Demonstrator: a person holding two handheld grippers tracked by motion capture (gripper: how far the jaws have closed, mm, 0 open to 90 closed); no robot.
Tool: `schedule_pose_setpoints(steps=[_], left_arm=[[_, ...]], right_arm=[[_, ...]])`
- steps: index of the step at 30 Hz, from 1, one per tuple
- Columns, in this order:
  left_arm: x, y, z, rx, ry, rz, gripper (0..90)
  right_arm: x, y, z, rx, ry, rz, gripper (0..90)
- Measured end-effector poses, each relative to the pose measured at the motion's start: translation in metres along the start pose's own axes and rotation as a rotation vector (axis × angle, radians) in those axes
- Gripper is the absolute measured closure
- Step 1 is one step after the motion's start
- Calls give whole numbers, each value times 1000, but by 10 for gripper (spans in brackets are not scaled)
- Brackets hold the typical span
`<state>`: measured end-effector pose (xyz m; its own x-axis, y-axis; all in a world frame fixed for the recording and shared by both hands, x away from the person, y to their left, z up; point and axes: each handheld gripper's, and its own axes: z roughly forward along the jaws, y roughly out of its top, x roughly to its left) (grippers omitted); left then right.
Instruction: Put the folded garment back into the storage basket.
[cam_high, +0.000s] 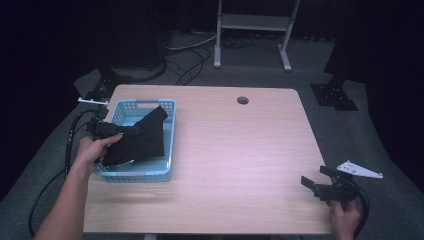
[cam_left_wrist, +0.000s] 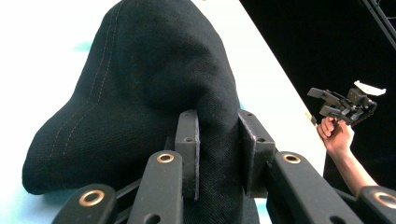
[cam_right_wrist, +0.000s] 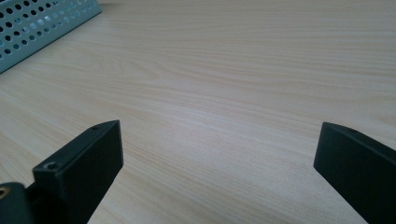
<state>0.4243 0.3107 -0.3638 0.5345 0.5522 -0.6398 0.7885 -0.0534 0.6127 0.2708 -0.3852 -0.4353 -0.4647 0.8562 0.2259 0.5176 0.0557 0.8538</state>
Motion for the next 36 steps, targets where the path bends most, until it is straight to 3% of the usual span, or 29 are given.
schedule_pose_setpoints(steps=[3, 6, 10, 13, 16, 23, 36], left_arm=[[-1, 1, 1, -4, 46, 19, 699], [-1, 4, -5, -130, 86, -37, 310], [-6, 6, -13, -172, 97, -32, 272], [-6, 5, -13, -168, 99, -44, 220], [-5, 1, -13, -196, 67, -63, 214], [-5, -4, -10, -194, 54, -72, 188], [-17, -5, -5, -213, 22, -44, 181]], right_arm=[[0, 0, 0, 1, 0, 1, 14], [0, 0, 0, 0, 1, 4, 14], [0, 0, 0, 2, -1, 1, 14], [0, 0, 0, 2, 1, 0, 14], [0, 0, 1, 3, 1, -1, 15], [0, 0, 1, 4, 3, -2, 14], [0, 0, 0, 1, 6, -1, 14]])
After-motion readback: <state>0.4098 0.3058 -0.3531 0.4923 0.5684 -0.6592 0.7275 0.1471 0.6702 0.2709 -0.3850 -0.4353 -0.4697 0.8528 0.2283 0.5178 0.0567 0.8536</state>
